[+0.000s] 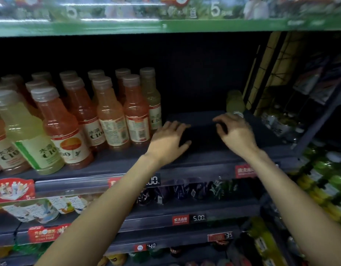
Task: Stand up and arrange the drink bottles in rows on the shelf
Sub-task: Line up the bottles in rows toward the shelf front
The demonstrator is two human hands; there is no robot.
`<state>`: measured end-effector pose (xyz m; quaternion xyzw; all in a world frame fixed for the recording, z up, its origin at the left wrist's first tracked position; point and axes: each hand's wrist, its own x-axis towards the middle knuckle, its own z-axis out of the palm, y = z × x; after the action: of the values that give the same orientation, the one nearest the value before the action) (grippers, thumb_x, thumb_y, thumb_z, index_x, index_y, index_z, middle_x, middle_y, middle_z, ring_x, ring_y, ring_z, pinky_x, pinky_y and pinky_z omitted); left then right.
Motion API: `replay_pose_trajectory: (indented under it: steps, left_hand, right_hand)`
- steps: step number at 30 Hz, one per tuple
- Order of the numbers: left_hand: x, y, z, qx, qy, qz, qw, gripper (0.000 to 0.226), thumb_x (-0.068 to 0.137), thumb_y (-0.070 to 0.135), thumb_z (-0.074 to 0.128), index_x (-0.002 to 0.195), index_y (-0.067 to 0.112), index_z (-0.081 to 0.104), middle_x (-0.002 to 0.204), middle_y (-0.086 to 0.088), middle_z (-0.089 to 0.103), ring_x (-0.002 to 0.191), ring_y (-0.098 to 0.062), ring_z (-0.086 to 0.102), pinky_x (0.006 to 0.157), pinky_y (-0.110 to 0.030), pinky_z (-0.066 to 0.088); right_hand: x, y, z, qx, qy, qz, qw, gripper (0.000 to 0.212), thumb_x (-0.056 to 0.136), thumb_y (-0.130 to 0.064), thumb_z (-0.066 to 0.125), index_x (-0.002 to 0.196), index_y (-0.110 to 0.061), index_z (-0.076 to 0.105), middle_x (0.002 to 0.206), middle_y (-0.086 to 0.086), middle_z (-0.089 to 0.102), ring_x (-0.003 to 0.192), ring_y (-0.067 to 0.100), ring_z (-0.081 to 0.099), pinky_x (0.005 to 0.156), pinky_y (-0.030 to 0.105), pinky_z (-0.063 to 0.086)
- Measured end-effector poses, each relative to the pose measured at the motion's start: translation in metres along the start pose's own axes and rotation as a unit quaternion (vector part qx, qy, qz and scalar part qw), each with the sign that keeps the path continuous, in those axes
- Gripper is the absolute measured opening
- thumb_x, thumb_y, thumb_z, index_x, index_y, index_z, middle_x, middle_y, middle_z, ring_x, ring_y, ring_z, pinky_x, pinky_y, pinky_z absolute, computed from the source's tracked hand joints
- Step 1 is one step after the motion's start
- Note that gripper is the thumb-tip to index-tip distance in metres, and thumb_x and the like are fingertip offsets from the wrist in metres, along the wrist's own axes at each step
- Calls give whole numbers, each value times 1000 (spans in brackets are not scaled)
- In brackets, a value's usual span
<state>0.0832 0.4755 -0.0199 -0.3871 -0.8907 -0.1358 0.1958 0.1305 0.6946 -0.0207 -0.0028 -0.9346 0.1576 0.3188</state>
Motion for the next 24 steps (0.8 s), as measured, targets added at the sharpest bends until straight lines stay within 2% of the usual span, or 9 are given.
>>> replay_pose_trajectory:
  steps: [3, 5, 7, 10, 13, 17, 20, 22, 24]
  left_hand:
    - [18, 8, 16, 30, -102, -13, 994, 53, 97, 50, 42, 144, 27, 35, 138, -4, 49, 121, -28, 49, 93, -35, 39]
    - [24, 8, 23, 39, -153, -35, 987, 54, 96, 54, 40, 144, 29, 34, 135, -4, 54, 116, -29, 56, 89, -34, 45]
    - [27, 7, 24, 52, -164, -30, 985, 53, 96, 54, 40, 143, 29, 36, 131, -3, 59, 112, -29, 59, 87, -33, 47]
    - [27, 5, 20, 33, -148, -26, 988, 50, 97, 51, 41, 141, 28, 40, 131, 2, 59, 113, -24, 59, 88, -31, 46]
    - [31, 5, 18, 37, -145, -30, 988, 49, 97, 51, 41, 142, 31, 38, 129, 5, 61, 111, -23, 60, 86, -31, 47]
    - [34, 8, 21, -10, -83, -39, 996, 61, 95, 46, 49, 148, 33, 24, 140, -1, 50, 115, -28, 57, 86, -36, 48]
    - [34, 17, 21, -108, -26, 10, 994, 78, 89, 41, 62, 152, 27, 17, 149, -4, 37, 129, -27, 44, 99, -41, 44]
    - [38, 25, 17, -143, -6, 60, 988, 88, 84, 40, 69, 152, 25, 17, 154, -3, 28, 137, -26, 35, 109, -44, 36]
    - [42, 32, 11, -162, -3, 84, 983, 91, 80, 43, 73, 152, 26, 19, 154, -3, 28, 138, -24, 33, 111, -42, 33]
  right_hand:
    - [16, 38, -3, -128, -117, 113, 978, 42, 97, -31, 46, 139, -24, 43, 141, 16, 35, 119, 40, 43, 97, 45, 40]
    - [26, 51, 1, -101, -167, 163, 967, 49, 98, -37, 44, 145, -29, 32, 147, 16, 19, 123, 41, 39, 100, 47, 39]
    - [31, 58, 7, -61, -161, 181, 968, 49, 98, -36, 47, 144, -24, 35, 149, 18, 15, 121, 41, 41, 100, 44, 39]
    - [36, 55, 6, -57, -137, 181, 972, 42, 95, -30, 55, 132, -12, 50, 147, 19, 15, 114, 40, 49, 97, 38, 41]
    - [26, 46, -6, -68, -157, 192, 966, 38, 92, -30, 60, 123, -9, 55, 149, 18, 13, 112, 40, 50, 96, 38, 42]
    - [-13, 28, -33, -27, -91, 152, 984, 29, 87, -15, 64, 114, -7, 58, 134, 17, 30, 103, 38, 54, 85, 31, 45]
    - [-38, 6, -54, -7, -12, 135, 991, 25, 85, -14, 63, 109, -7, 59, 124, 13, 40, 95, 34, 55, 77, 31, 44]
    - [-47, -12, -66, 75, 45, 123, 989, 19, 86, -15, 61, 105, -17, 58, 114, 3, 42, 92, 20, 54, 75, 29, 46]
    - [-47, -31, -79, 153, 82, 101, 980, 21, 87, -15, 60, 103, -28, 56, 108, -4, 44, 86, 5, 51, 70, 20, 46]
